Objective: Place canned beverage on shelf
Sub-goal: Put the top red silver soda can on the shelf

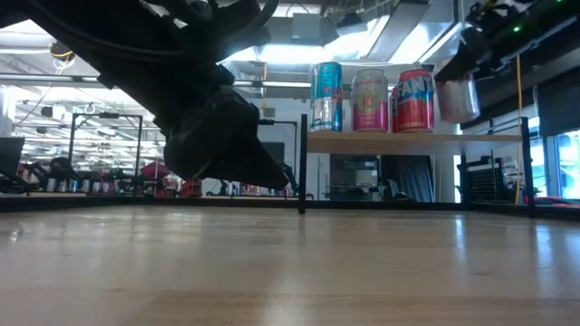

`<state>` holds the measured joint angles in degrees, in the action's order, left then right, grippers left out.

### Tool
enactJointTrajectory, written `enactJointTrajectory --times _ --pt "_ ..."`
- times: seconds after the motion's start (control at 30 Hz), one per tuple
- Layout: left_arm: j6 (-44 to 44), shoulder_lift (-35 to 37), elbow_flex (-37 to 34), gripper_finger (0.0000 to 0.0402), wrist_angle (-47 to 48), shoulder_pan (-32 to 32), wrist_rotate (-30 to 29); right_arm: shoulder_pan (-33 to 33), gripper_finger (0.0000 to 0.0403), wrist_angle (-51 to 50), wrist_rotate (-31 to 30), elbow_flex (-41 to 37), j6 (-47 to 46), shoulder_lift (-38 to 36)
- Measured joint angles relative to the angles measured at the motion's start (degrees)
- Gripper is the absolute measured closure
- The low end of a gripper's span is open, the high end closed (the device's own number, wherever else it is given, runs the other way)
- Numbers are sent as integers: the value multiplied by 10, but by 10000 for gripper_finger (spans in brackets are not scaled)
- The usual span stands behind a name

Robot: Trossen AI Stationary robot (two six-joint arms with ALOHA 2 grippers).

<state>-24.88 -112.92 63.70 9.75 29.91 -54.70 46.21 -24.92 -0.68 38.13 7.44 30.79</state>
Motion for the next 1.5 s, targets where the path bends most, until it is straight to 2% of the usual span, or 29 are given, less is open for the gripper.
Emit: enactJointTrajectory --times 0.17,0.43,0.87,1.23,1.3,1.4,1.43,1.5 --pt "0 0 0 53 0 8 5 78 134 20 62 0 -7 39" --pt "0 0 0 52 0 14 2 160 134 27 127 0 2 44" --pt "0 0 0 52 0 12 -2 165 134 68 138 1 -1 128" --pt "0 0 0 52 0 12 -1 165 133 95 144 2 0 155" --pt "1 0 0 52 0 12 7 165 103 93 148 2 -1 153" --pt "1 0 0 52 0 12 13 165 33 87 149 1 -3 143" --pt "1 0 0 52 0 12 13 164 22 87 149 2 -3 139" --pt "1 0 0 52 0 12 13 164 26 79 149 8 -3 128"
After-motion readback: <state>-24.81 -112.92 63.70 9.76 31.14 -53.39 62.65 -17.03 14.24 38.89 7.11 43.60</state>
